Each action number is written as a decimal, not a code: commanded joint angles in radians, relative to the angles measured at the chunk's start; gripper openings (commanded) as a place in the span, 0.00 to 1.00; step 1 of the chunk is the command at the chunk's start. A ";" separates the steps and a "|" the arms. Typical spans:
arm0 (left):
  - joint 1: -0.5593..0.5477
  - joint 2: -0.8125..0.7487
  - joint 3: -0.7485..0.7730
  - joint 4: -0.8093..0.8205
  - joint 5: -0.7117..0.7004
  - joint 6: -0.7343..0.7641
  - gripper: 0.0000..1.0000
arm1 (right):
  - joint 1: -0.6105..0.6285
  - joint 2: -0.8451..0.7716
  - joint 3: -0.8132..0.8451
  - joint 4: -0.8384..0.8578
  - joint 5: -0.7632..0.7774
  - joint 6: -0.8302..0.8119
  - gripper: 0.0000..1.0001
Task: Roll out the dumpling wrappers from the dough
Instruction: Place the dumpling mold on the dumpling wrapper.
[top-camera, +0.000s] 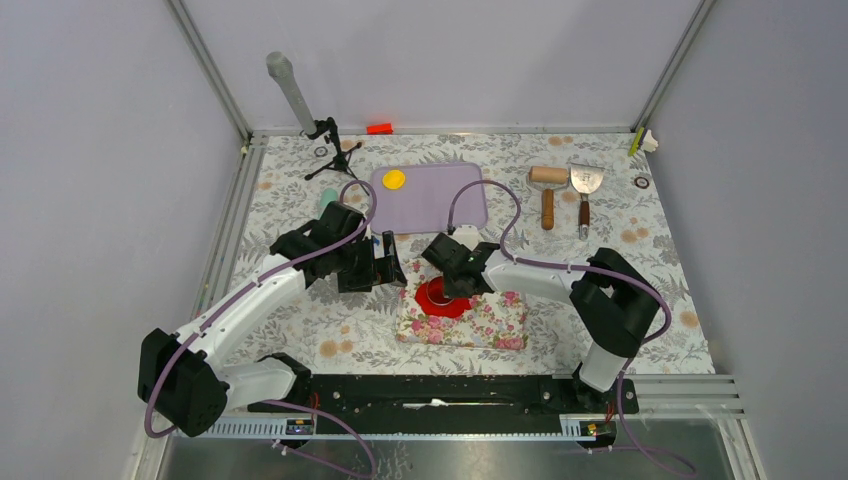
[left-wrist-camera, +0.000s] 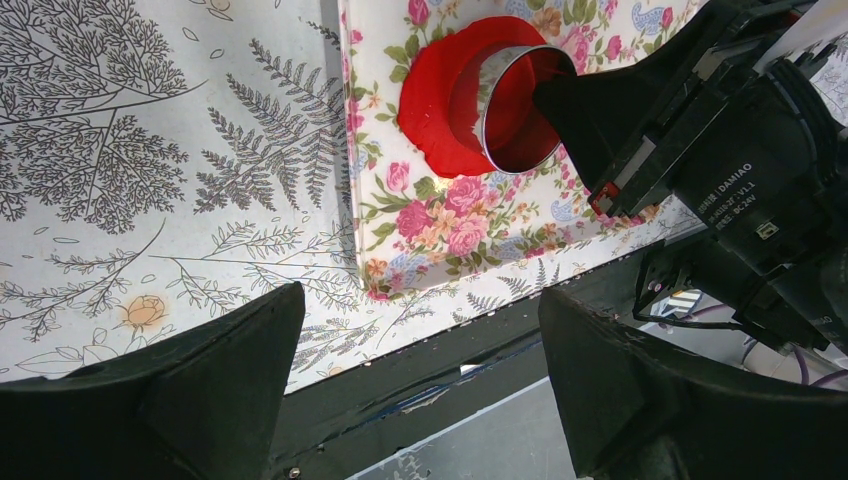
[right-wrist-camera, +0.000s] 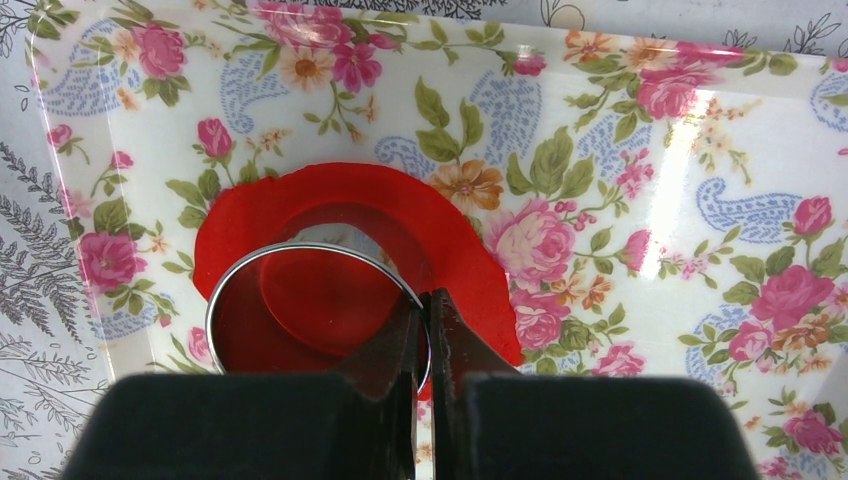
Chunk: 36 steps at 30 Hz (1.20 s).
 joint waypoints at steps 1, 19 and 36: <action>0.005 -0.024 0.026 0.023 0.010 0.017 0.95 | 0.009 -0.004 0.025 -0.035 0.028 0.017 0.00; 0.005 -0.017 0.016 0.026 0.024 0.039 0.96 | 0.009 0.010 0.055 -0.105 0.004 0.037 0.17; -0.014 0.117 -0.096 0.182 -0.063 0.027 0.81 | -0.035 -0.261 0.009 -0.194 0.097 0.069 0.62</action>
